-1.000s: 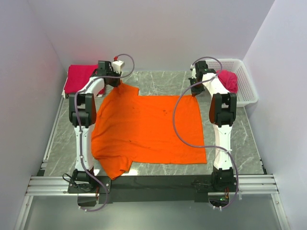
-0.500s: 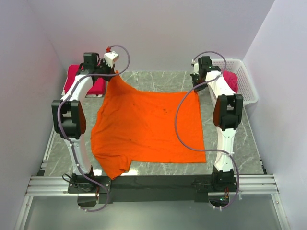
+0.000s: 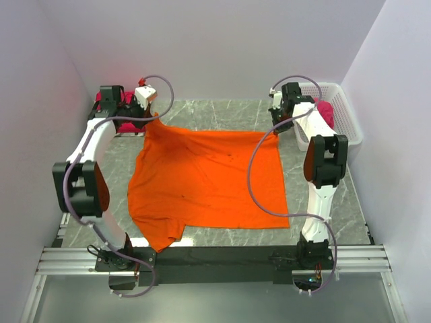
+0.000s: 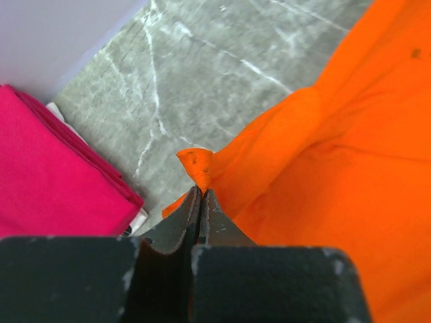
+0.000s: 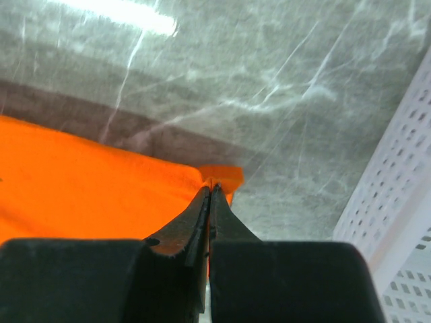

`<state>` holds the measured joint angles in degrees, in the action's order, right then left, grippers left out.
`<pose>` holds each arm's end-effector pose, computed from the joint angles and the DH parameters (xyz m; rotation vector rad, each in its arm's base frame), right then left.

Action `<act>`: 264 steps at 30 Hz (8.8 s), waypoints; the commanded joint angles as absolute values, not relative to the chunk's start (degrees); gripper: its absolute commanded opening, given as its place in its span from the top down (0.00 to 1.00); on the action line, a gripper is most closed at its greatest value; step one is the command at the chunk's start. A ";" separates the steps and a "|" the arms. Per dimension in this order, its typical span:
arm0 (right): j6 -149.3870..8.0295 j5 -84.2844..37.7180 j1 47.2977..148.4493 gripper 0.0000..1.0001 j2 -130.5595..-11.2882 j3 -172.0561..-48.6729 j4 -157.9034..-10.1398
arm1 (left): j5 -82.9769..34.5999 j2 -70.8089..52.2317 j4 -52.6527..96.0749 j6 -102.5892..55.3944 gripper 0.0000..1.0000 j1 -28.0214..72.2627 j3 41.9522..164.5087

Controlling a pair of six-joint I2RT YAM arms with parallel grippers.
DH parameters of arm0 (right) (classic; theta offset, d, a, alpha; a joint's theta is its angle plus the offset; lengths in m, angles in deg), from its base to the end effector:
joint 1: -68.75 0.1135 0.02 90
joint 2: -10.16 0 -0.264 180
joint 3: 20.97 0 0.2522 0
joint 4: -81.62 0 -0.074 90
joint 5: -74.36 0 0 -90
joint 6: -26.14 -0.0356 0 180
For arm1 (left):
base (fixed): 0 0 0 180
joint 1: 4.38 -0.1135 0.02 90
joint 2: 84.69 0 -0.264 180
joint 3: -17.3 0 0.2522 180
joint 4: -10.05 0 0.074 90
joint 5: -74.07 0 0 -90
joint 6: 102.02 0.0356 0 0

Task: Fold and stack the t-shirts
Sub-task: Fold the tshirt

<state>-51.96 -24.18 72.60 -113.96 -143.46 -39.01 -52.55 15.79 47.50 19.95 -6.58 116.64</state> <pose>0.4717 0.0370 0.2294 -0.4096 2.5914 0.1477 0.4009 -0.0059 0.3041 0.8586 1.9343 -0.3655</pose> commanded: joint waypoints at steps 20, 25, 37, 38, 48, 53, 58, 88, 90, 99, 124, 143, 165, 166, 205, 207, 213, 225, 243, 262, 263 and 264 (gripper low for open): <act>-42.33 -31.72 71.47 1.00 -99.88 -127.11 -38.03 | -50.12 -8.22 55.09 22.00 0.99 -5.17 89.97; -41.81 -32.69 71.47 1.00 -100.85 -126.14 -37.60 | -47.40 -11.30 56.16 20.24 0.99 -2.99 83.63; -38.55 -34.19 71.47 1.00 -99.18 -120.34 -35.93 | -42.65 -10.78 56.78 20.85 0.99 -1.83 78.35; -38.38 -34.19 71.47 1.00 -99.00 -120.07 -35.93 | -42.65 -10.95 56.86 21.11 0.99 -1.74 78.43; -35.83 -35.50 71.56 1.00 -97.95 -116.82 -33.65 | -44.66 -10.87 62.74 26.90 0.94 -1.65 78.79; -32.58 -35.07 71.56 0.72 -97.07 -114.63 -31.44 | -46.07 -9.90 68.19 32.44 0.74 -1.65 78.96; -31.08 -33.57 71.30 0.62 -96.10 -117.95 -29.25 | -51.59 -10.17 76.28 38.87 0.59 -4.29 84.74; -29.76 -30.14 77.97 0.69 -104.19 -119.02 -31.71 | -54.25 19.19 54.31 18.74 0.52 3.97 99.88; -29.59 -29.71 77.89 0.77 -103.66 -118.84 -31.62 | -54.07 19.37 54.05 18.57 0.55 4.23 99.70; -28.44 -28.83 77.98 0.95 -101.73 -118.49 -31.53 | -54.34 22.00 54.05 18.04 0.64 5.46 100.93; -24.41 -27.16 77.71 1.00 -97.07 -113.84 -33.20 | -57.32 7.59 67.85 30.34 0.99 7.13 91.01; -15.00 -30.22 77.36 0.71 -90.56 -110.30 -24.45 | -50.74 3.55 64.16 30.61 0.84 11.53 82.21; -35.30 -26.38 78.94 0.81 -102.87 -117.88 -36.01 | -45.29 10.13 51.77 16.99 0.61 -2.00 96.89; -35.21 -25.76 78.94 0.81 -103.22 -117.88 -36.01 | -44.76 11.18 51.15 16.55 0.62 -2.09 97.33; -41.10 -18.71 77.18 0.67 -104.36 -121.39 -40.76 | -47.49 24.81 52.20 2.92 0.56 -15.80 108.40; -41.19 -18.72 77.27 0.65 -104.98 -121.48 -40.85 | -46.87 25.78 51.94 2.48 0.55 -15.63 108.58; -40.92 -17.66 77.36 0.65 -107.26 -122.27 -40.50 | -47.65 27.72 53.00 2.66 0.59 -15.28 108.85; -40.66 -16.87 77.27 0.66 -107.97 -122.53 -39.79 | -44.41 21.57 48.95 0.99 0.60 -15.10 106.91; -40.05 -15.99 77.27 0.66 -108.32 -122.80 -39.44 | -40.72 26.75 51.32 0.55 0.64 -12.38 108.05; -41.89 -12.40 77.45 0.63 -111.13 -125.69 -40.05 | -38.08 28.14 49.30 -0.77 0.99 -14.40 113.48; -42.24 -11.87 77.62 0.63 -111.31 -126.05 -40.23 | -38.08 28.77 49.56 -0.59 0.99 -14.66 114.11; -42.33 -11.69 77.80 0.62 -111.48 -126.83 -40.41 | -38.16 29.47 49.83 -0.42 0.99 -14.66 115.07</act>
<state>-41.27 -14.89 77.61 -109.74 -124.09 -38.82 -39.37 28.10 51.45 0.08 -13.44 110.46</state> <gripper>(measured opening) 0.372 0.018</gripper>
